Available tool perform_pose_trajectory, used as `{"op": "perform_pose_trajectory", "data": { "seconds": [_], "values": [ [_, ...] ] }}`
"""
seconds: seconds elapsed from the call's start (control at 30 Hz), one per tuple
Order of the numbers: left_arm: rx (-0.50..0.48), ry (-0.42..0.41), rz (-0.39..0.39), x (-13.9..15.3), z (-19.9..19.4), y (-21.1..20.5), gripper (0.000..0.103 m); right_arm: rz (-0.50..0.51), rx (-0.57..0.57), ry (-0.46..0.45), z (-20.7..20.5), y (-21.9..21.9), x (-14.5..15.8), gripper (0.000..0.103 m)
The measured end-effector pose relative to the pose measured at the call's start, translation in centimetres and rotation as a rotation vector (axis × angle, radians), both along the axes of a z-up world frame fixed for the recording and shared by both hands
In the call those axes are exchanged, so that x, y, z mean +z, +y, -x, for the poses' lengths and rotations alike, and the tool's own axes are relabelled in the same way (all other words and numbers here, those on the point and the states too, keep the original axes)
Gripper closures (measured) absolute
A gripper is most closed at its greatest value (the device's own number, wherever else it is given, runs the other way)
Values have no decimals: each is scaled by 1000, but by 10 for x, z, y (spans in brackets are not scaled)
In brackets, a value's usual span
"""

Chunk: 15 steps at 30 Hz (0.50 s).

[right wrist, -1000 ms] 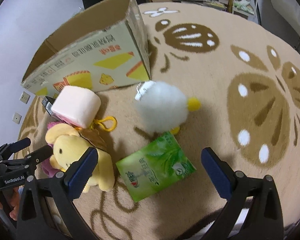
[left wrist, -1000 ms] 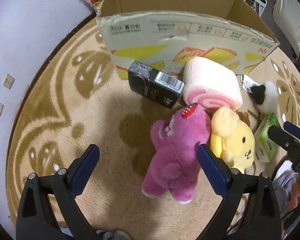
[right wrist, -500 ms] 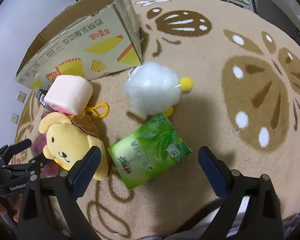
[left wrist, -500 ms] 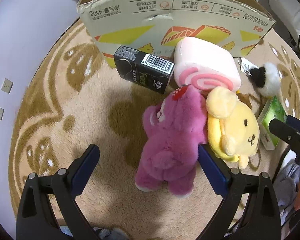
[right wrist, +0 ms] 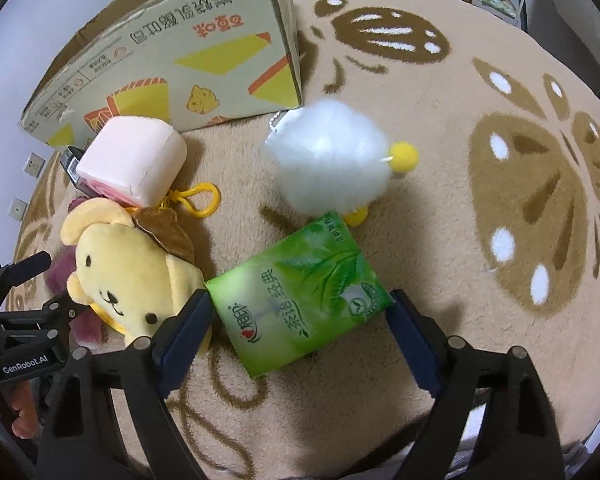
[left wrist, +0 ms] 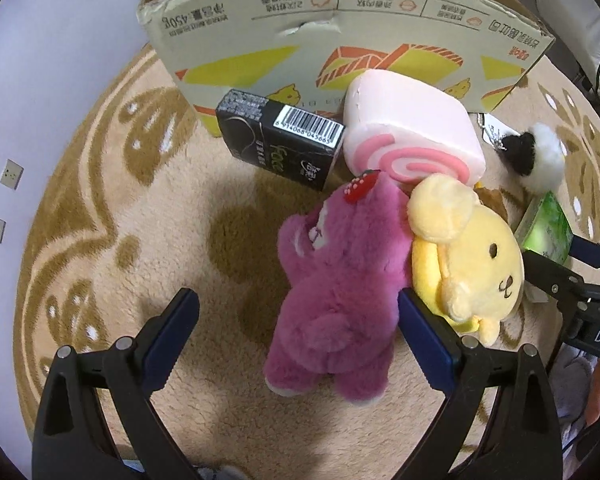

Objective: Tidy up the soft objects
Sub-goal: 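Lower the left tool onto the pink bear while the right tool lowers onto the green drink pack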

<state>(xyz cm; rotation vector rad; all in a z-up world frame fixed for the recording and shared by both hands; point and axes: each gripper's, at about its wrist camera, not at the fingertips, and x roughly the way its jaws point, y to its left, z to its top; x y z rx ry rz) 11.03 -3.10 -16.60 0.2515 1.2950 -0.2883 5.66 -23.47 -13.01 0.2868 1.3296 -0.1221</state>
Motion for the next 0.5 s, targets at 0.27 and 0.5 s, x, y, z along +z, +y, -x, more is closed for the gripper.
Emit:
{"op": "perform_pose_trajectory", "data": {
  "seconds": [0.27, 0.5],
  "values": [
    [-28, 6, -38, -17, 0, -7, 6, 11, 6, 2, -3, 7, -10, 11],
    [-33, -5, -63, -26, -1, -14, 6, 21, 18, 4, -6, 8, -13, 11]
  ]
}}
